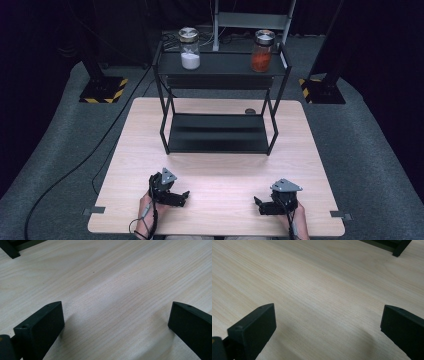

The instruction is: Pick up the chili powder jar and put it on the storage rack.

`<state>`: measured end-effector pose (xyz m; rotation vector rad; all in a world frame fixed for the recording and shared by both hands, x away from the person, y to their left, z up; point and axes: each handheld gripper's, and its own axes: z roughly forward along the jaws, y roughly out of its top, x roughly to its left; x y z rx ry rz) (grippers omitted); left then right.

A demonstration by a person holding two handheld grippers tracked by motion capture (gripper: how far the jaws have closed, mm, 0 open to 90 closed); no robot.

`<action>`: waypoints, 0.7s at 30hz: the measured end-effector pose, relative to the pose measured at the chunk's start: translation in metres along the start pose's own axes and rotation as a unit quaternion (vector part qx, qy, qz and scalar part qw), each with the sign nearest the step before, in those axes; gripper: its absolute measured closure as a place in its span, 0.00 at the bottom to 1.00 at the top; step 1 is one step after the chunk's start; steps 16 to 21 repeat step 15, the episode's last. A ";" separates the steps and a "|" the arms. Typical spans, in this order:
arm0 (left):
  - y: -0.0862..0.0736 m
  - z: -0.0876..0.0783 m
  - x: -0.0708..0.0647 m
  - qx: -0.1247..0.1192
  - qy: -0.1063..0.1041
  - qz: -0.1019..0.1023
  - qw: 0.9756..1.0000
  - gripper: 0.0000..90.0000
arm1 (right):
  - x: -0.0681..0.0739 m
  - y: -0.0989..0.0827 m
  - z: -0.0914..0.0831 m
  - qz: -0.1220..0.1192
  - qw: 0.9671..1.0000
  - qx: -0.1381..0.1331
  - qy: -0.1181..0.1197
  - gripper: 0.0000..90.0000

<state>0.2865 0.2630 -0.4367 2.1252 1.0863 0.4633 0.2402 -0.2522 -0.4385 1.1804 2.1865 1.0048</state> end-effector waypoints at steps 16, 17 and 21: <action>0.000 0.000 -0.001 -0.001 0.001 0.000 1.000 0.00 | -0.006 -0.004 -0.002 0.019 1.000 -0.010 0.009 0.00; 0.000 0.000 -0.001 -0.001 0.001 0.000 1.000 0.00 | -0.006 -0.004 -0.002 0.019 1.000 -0.010 0.009 0.00; 0.000 0.000 -0.001 -0.001 0.001 0.000 1.000 0.00 | -0.006 -0.004 -0.002 0.019 1.000 -0.010 0.009 0.00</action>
